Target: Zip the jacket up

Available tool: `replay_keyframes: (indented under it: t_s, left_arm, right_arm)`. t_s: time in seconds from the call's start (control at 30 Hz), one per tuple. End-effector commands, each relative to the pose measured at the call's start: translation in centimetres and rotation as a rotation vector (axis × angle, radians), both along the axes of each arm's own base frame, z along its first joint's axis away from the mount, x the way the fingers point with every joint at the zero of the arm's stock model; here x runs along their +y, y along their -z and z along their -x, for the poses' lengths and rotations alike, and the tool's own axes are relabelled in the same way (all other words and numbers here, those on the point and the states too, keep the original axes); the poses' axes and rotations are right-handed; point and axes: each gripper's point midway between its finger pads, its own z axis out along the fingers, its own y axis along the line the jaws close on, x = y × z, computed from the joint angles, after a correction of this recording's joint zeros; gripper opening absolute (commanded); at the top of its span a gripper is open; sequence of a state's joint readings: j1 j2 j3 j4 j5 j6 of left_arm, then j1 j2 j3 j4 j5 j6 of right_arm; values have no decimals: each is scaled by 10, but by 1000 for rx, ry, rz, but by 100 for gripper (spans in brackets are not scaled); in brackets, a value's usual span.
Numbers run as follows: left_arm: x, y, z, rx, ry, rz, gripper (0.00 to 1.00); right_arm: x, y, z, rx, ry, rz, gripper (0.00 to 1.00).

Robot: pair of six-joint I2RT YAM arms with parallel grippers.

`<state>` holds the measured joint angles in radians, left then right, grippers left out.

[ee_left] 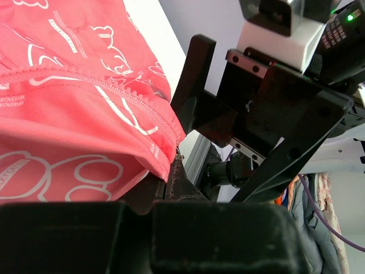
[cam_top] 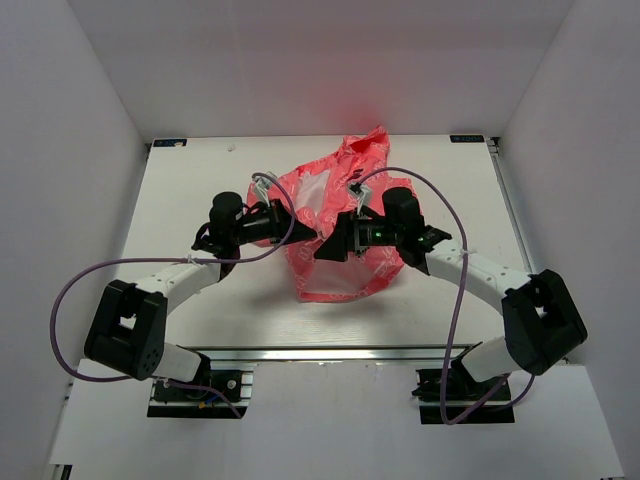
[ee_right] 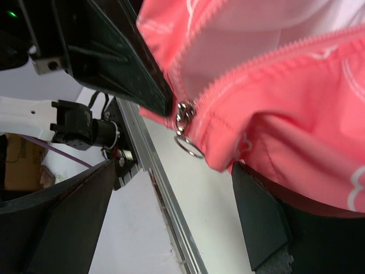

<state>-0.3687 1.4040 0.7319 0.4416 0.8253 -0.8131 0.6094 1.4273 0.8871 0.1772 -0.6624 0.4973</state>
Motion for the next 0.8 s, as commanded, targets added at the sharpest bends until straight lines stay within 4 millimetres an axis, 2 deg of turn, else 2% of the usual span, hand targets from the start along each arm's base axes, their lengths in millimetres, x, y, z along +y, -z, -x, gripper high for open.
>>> replay_keyframes:
  t_s: [0.0,0.17,0.33,0.53,0.77]
  left_arm:
    - [0,-7,1,-32,-4,12,0]
    - [0,-5,0,-27,-11,10,0]
    - [-1,-3,-3,-22,-16,6,0]
    - [-2,-3,-5,-30,-11,5,0]
    - [-2,-6,0,-46,7,9,0]
  right_arm:
    - [15,-36,-10,-79,-28,-109,87]
    - [16,-40,-12,-80,-22,-122,81]
    - [19,-47,-7,-74,-56,-147,54]
    - [17,-44,-7,-73,-45,-132,43]
    - [17,-39,-17,-67,1,-110,46]
